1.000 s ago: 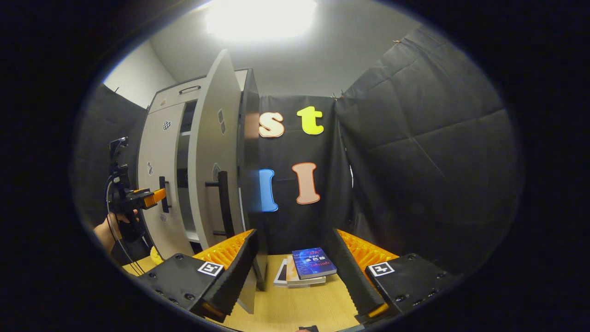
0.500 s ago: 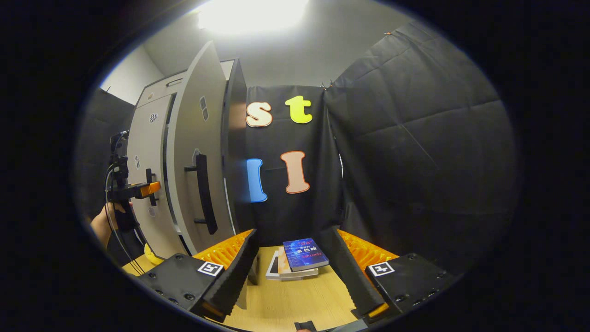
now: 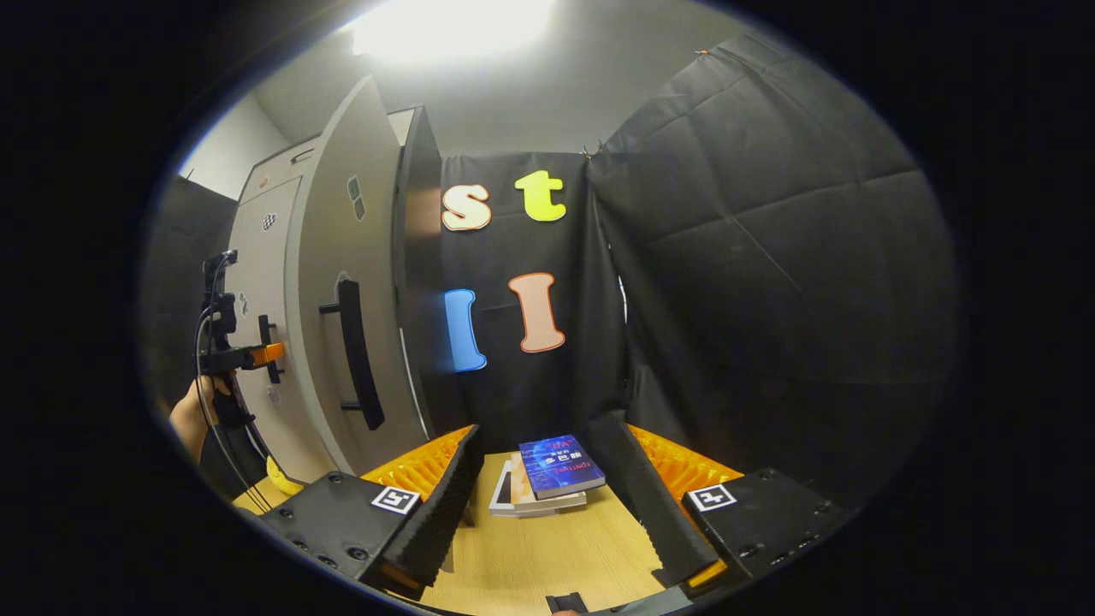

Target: Open the right door of the double-door shoe cabinet with the right hand, and open the left door with the left hand.

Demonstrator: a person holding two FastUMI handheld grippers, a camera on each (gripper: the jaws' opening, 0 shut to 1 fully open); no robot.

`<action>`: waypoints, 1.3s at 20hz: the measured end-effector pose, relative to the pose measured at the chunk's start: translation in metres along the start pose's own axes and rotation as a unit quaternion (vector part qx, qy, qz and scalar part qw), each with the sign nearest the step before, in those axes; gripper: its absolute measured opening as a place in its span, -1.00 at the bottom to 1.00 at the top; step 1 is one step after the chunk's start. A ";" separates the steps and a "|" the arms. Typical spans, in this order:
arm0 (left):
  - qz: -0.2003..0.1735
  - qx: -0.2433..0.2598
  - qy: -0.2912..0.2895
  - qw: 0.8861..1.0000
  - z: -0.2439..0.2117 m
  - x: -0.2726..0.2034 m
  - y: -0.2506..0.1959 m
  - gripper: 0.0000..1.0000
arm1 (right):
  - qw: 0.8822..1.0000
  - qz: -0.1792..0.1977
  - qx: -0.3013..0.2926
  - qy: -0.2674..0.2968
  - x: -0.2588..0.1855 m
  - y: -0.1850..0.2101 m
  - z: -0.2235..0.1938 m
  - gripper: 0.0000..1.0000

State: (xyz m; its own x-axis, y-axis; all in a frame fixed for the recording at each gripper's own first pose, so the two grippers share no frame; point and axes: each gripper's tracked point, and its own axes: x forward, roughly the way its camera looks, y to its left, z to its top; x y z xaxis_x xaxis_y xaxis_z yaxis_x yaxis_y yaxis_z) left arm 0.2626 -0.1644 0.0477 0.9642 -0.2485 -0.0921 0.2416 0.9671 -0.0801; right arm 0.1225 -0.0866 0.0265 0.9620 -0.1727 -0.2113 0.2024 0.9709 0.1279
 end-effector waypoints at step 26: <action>0.053 0.000 0.028 0.998 0.009 -0.102 0.036 -0.80 | 0.994 0.107 0.003 -0.005 0.031 -0.007 0.005 0.96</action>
State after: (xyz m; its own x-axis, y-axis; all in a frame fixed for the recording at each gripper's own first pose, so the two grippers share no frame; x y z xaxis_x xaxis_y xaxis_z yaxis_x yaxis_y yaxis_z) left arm 0.1734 -0.1036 0.0634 0.9769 -0.1472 -0.1550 0.1382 0.9881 -0.0673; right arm 0.1522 -0.0998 0.0240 0.9850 0.0356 -0.1686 -0.0056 0.9845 0.1750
